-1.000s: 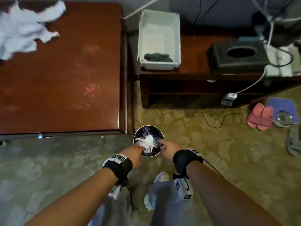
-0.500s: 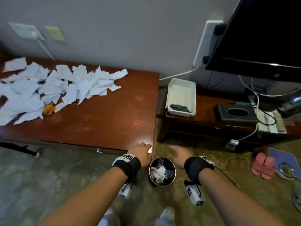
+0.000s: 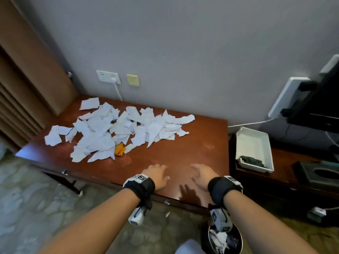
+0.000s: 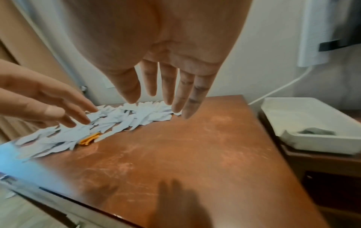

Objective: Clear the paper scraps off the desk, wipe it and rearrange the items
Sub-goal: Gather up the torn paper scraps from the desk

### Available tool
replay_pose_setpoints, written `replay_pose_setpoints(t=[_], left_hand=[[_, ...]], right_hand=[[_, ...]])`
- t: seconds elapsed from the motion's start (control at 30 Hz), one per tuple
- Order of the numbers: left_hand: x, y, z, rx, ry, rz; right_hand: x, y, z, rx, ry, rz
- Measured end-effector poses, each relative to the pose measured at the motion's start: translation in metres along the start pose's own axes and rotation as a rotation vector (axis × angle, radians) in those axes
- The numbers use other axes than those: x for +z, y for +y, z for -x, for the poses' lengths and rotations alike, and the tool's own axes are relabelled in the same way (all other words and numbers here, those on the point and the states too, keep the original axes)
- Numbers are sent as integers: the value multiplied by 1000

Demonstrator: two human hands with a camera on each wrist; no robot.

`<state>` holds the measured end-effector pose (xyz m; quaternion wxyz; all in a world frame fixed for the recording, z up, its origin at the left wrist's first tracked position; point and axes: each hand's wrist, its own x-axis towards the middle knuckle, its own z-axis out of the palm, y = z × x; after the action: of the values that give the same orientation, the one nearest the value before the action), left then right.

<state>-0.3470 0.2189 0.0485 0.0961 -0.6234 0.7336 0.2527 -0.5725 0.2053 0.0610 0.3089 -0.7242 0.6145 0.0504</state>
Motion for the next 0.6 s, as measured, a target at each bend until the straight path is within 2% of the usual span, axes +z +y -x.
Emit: replay_pose_setpoints(t=[0.37,0.47,0.6], left_hand=[[-50,-165,-30,-336,3,71],[-63,-204,-28,-428,9,60],[-69,-240,-35,-483,4,51]], right_hand=[[9,-140,-176,-238,-171,105],[12,-172,-205,-265,-227,126],[19,-200,-234,-276,-243,152]])
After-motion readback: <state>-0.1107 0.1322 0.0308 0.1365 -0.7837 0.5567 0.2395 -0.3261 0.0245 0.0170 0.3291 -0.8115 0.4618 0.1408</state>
